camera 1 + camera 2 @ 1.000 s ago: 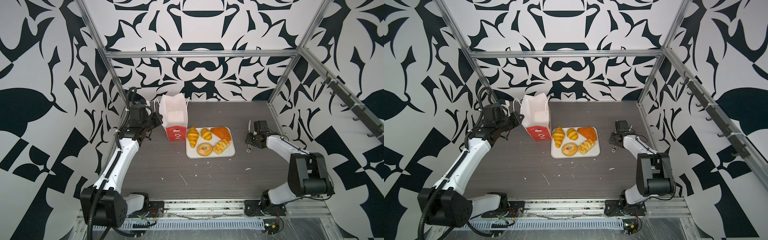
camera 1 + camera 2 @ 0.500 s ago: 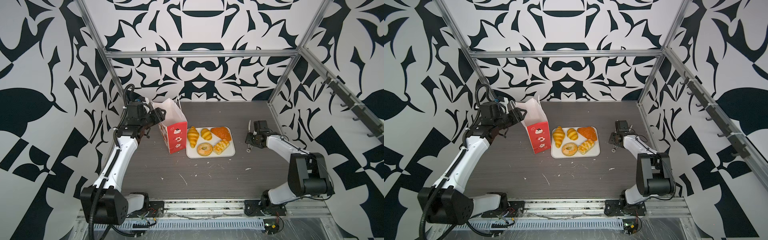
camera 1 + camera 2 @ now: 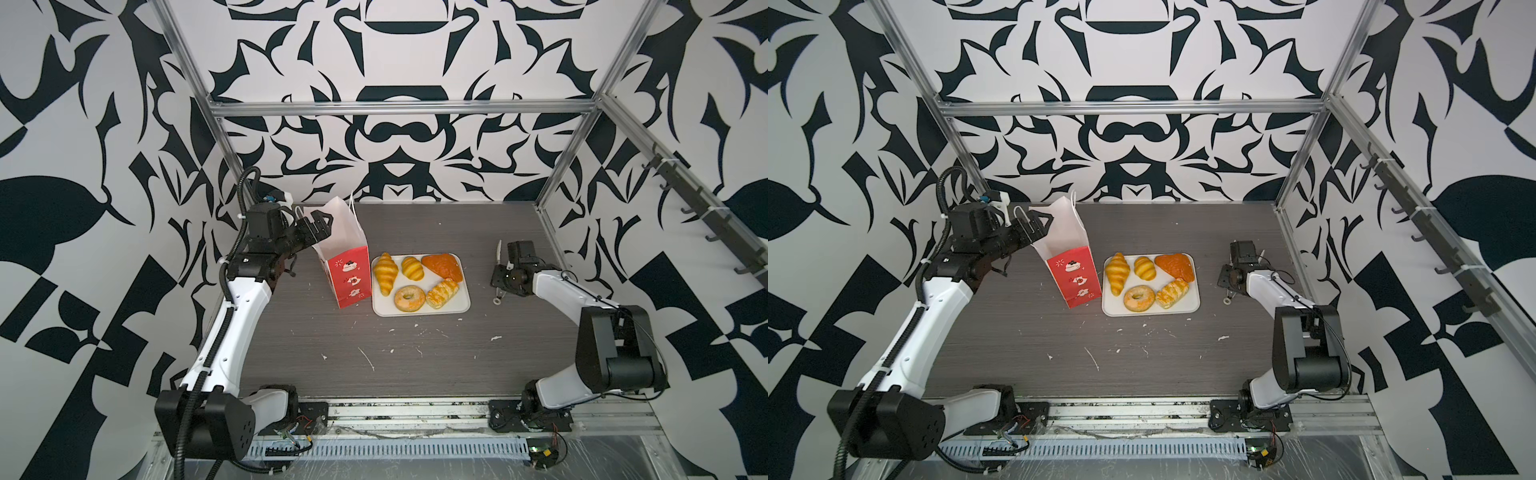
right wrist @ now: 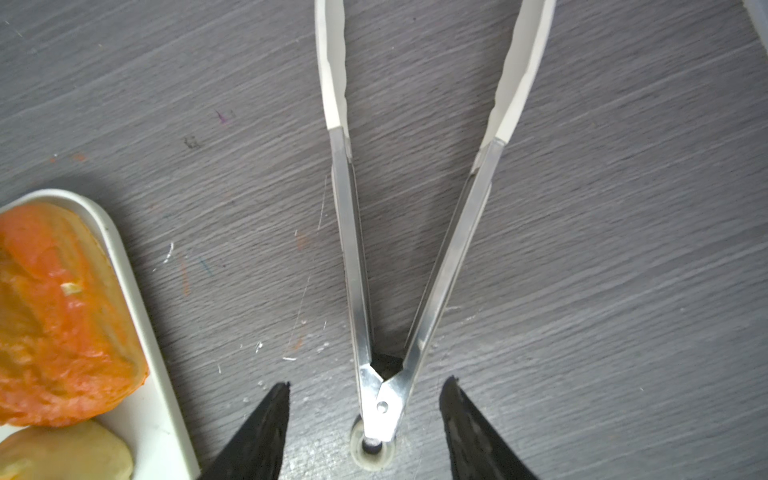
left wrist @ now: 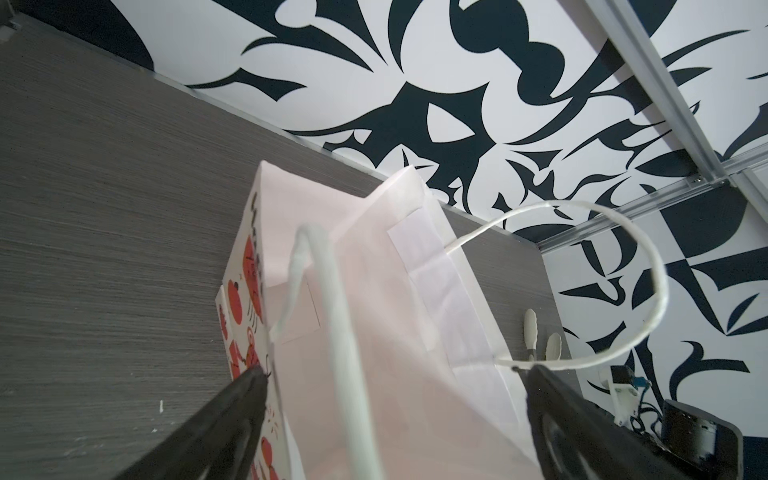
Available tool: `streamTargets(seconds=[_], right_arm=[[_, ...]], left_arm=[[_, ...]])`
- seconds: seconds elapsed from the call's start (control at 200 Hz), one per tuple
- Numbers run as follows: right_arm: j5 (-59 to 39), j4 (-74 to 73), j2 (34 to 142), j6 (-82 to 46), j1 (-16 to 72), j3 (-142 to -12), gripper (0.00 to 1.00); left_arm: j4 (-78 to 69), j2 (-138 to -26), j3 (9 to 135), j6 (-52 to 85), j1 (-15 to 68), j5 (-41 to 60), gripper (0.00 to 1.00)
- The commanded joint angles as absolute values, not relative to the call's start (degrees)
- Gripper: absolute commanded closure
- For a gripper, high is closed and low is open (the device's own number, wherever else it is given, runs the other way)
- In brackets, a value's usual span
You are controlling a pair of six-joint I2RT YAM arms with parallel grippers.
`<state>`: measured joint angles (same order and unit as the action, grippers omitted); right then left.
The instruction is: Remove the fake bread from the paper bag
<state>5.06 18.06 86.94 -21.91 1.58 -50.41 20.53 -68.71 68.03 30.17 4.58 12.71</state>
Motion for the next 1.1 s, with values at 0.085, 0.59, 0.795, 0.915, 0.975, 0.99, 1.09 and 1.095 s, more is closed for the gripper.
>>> streamTargets(seconds=[0.085, 0.59, 0.795, 0.915, 0.975, 0.99, 1.09, 1.095], right_arm=[[5.3, 17.1, 86.7, -21.8, 1.8, -50.4, 0.39], [9.6, 11.9, 79.1, -21.7, 1.7, -46.6, 0.4], [9.3, 6.7, 71.9, -21.9, 1.7, -42.3, 0.4], [7.0, 1.4, 66.7, -21.4, 1.9, -38.6, 0.41], [7.3, 0.8, 64.8, -21.0, 2.2, -37.9, 0.41], [7.4, 1.0, 64.4, -20.9, 2.2, -37.7, 0.41], [7.2, 0.1, 62.4, -20.8, 2.3, -36.3, 0.41], [7.1, 0.0, 62.3, -20.8, 2.4, -36.2, 0.41]], left_arm=[[28.8, -63.2, 69.7, 28.3, 2.9, 7.7, 0.0], [30.4, -37.8, 67.9, 19.3, 1.7, -18.8, 0.0], [13.6, -31.2, 49.0, 14.9, 1.8, -33.6, 0.0], [-2.0, -33.7, 35.5, 11.1, 1.7, -30.2, 0.01], [-8.3, -37.7, 31.4, 10.9, 1.7, -27.1, 0.0], [-9.5, -39.0, 30.7, 10.6, 1.7, -26.5, 0.01], [-19.4, -49.7, 26.6, 8.8, 1.8, -24.4, 0.0], [-20.0, -50.2, 26.5, 8.7, 1.7, -24.2, 0.0]])
